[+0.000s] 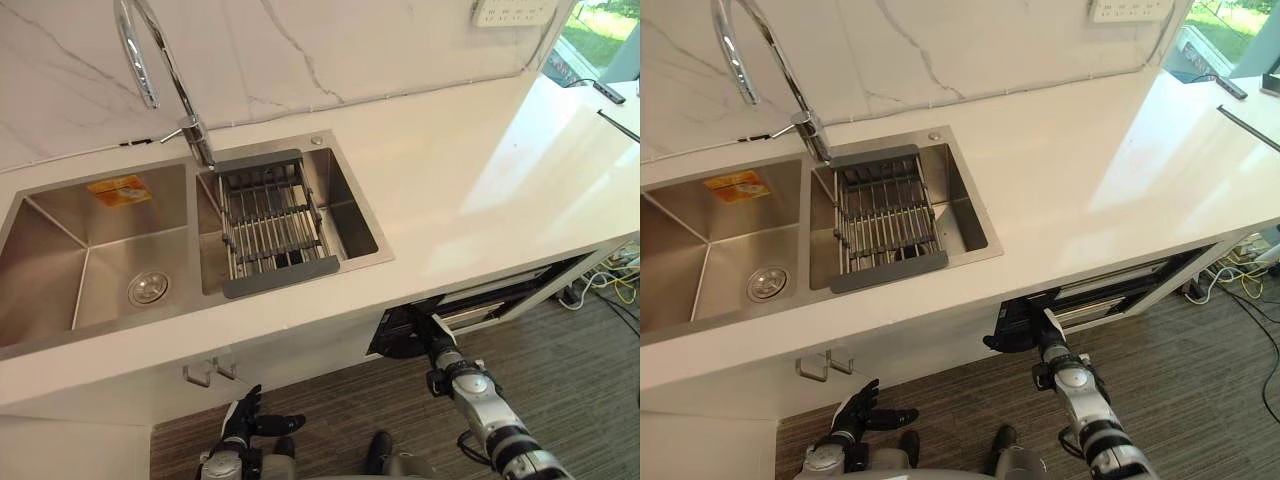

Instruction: Walk over to the sink, pick up the cup, carry it to the dishwasher, place the cup inside the dishwasher, then close the dishwasher door

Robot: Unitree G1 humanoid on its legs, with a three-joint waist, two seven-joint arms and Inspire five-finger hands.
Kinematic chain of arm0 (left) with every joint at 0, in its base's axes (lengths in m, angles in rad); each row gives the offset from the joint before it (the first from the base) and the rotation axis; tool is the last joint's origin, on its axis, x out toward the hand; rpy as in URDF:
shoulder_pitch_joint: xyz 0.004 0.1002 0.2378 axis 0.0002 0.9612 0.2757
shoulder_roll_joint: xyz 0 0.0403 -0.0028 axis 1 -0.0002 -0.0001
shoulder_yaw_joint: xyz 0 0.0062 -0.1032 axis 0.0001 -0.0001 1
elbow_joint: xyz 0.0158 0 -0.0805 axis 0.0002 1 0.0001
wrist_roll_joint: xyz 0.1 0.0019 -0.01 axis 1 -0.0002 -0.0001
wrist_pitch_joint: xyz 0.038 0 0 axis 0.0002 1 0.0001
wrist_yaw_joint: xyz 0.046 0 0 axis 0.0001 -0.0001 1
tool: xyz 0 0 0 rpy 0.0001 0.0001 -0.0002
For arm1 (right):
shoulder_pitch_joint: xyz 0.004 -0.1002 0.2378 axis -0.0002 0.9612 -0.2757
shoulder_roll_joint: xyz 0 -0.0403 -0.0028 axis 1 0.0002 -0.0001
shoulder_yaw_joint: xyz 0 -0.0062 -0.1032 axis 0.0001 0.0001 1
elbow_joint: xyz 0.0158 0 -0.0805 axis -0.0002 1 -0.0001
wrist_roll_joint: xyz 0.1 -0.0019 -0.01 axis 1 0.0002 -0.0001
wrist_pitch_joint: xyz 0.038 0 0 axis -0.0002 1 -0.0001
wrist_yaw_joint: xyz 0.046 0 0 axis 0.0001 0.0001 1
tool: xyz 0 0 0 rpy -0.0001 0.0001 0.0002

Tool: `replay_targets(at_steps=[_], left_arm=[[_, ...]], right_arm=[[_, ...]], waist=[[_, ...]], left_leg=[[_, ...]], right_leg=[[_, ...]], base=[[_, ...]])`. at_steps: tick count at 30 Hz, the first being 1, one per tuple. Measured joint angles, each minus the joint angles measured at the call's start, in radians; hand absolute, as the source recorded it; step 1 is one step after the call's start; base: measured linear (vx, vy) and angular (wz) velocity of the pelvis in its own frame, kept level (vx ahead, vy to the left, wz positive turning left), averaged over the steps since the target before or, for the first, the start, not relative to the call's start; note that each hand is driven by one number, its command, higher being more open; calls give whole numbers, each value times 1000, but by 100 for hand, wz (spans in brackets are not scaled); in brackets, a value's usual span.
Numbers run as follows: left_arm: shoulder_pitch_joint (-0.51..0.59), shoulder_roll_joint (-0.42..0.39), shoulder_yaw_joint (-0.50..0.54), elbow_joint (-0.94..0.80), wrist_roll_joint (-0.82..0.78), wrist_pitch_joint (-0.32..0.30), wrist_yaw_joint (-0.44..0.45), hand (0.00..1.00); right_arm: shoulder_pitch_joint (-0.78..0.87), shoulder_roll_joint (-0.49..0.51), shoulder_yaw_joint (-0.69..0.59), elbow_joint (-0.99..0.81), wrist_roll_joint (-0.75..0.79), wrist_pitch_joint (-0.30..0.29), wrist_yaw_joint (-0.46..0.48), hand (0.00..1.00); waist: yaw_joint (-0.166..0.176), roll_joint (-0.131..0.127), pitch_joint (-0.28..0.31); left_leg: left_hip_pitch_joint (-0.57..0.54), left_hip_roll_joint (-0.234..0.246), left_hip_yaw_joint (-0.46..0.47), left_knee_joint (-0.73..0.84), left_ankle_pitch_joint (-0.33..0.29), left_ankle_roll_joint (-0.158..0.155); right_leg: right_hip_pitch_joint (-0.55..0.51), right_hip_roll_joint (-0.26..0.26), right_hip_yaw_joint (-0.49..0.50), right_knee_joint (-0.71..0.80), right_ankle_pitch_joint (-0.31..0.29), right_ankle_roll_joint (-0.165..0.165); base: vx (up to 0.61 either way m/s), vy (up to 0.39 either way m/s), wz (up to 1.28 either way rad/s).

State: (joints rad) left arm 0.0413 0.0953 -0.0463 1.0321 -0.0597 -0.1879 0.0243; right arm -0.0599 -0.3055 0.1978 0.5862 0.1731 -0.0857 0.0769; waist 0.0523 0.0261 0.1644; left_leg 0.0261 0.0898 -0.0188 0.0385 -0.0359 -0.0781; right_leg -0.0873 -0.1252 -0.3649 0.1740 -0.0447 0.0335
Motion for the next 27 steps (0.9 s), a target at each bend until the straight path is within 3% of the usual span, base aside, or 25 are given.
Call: replay_targets(at_steps=[5,12,19,27], left_arm=[[2,0,-2,8,0,4,0,100],[2,3,-3,28,0,6,-1,100],[4,2,-3,41,1,9,3,100],[8,2,1,44,-1,13,11,100]], right_arm=[[149,49,-112,-94,3,-17,22,100],[257,110,-204,-73,-25,-22,12,100],[265,161,-292,159,-123,-30,-44,100],[264,195,-395,290,-75,-28,-85,100]], waist=[[-22,-2,-2],[-42,-10,-9],[-43,-17,-36],[-45,-18,-42]], left_leg=[[14,-11,0,1,0,0],[27,-10,0,-9,-1,-1],[37,-7,0,-20,-1,-1],[51,-11,0,-32,-1,-1]], right_leg=[[19,-11,0,-4,-5,9],[40,-12,-4,-32,4,16],[76,1,-18,-95,33,19],[114,5,-27,-149,61,24]], base=[[13,9,0],[-5,-1,2],[-6,-6,4],[-4,0,3]])
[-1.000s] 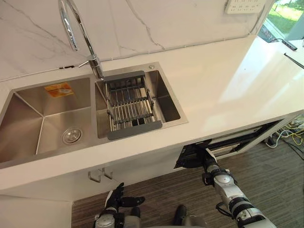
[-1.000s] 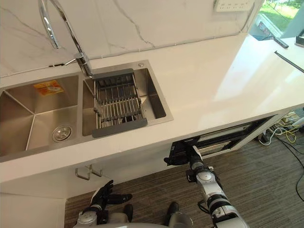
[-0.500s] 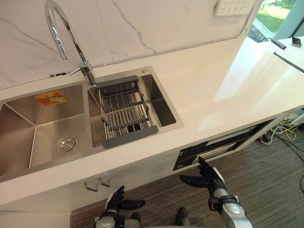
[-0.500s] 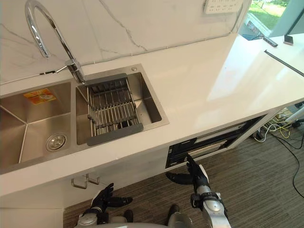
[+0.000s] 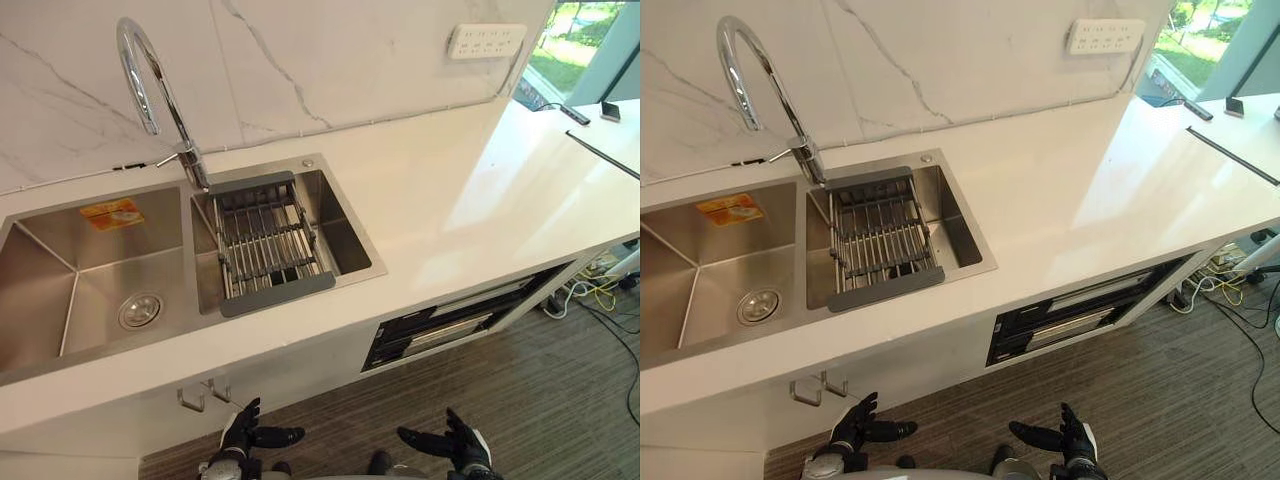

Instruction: Walk over to the sink, pick up the cup, carry it to the dishwasher, place the cup inside the dishwasher, then close the dishwasher door

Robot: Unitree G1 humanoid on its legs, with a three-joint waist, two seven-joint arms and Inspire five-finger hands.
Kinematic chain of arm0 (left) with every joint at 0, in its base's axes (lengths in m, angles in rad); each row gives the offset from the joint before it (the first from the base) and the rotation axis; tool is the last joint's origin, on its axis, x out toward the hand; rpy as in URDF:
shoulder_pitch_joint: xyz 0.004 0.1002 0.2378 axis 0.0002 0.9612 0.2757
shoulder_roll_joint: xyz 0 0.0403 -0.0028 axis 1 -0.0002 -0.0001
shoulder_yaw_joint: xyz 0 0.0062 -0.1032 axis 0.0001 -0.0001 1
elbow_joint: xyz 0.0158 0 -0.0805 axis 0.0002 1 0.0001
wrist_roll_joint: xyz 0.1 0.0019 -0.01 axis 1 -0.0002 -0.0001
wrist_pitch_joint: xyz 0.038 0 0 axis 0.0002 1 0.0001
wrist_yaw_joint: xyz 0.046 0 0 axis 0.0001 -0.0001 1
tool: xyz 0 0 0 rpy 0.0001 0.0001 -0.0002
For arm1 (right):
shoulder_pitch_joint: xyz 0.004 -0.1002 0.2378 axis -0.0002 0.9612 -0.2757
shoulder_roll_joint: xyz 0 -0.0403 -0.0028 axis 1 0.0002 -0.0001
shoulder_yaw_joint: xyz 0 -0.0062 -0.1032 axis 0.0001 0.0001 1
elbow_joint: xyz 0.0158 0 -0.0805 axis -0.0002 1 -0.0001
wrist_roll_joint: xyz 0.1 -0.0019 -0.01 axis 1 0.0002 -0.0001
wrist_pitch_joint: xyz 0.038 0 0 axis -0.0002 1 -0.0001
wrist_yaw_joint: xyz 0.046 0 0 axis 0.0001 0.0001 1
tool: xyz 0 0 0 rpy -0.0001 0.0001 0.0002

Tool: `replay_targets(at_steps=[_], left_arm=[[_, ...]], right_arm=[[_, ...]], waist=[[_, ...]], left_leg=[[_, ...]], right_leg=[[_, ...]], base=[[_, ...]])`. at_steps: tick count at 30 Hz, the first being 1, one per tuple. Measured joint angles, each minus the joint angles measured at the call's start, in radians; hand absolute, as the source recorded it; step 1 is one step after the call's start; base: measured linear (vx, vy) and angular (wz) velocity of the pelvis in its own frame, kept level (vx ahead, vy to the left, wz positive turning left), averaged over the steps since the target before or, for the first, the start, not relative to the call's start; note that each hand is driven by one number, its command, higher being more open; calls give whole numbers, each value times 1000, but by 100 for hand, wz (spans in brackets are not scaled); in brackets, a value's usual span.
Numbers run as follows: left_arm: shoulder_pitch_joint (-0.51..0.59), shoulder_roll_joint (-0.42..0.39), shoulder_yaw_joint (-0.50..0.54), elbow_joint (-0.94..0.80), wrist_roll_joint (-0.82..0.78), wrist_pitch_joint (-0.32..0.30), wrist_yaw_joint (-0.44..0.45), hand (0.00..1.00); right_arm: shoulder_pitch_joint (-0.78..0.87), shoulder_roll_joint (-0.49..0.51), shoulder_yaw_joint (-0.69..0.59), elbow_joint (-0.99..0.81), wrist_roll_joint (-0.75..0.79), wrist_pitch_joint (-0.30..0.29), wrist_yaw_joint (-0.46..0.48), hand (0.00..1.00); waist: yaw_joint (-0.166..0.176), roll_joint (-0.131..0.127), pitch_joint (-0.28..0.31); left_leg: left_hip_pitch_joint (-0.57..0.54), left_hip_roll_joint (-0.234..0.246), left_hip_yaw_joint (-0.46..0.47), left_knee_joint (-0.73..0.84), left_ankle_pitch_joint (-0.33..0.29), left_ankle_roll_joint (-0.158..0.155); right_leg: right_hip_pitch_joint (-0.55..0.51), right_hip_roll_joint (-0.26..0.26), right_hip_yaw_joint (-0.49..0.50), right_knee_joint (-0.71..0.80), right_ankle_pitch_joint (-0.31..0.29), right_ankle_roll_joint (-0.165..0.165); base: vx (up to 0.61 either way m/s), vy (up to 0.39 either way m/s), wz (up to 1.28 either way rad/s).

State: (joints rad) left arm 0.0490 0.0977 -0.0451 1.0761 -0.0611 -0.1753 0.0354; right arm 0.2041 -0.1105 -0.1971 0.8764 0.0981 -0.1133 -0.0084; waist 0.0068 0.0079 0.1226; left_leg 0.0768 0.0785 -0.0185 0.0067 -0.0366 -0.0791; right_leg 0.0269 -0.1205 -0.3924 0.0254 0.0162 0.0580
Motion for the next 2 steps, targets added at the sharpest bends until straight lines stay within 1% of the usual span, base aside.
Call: replay_targets(at_steps=[2], left_arm=[[0,0,0,0,0,1,1,100]], right_arm=[[-2,4,-21,23,-1,1,0,100]], waist=[[0,0,0]], left_leg=[[7,-2,0,-2,0,0]], right_leg=[[17,0,-7,-15,7,2]], base=[[-11,6,8]])
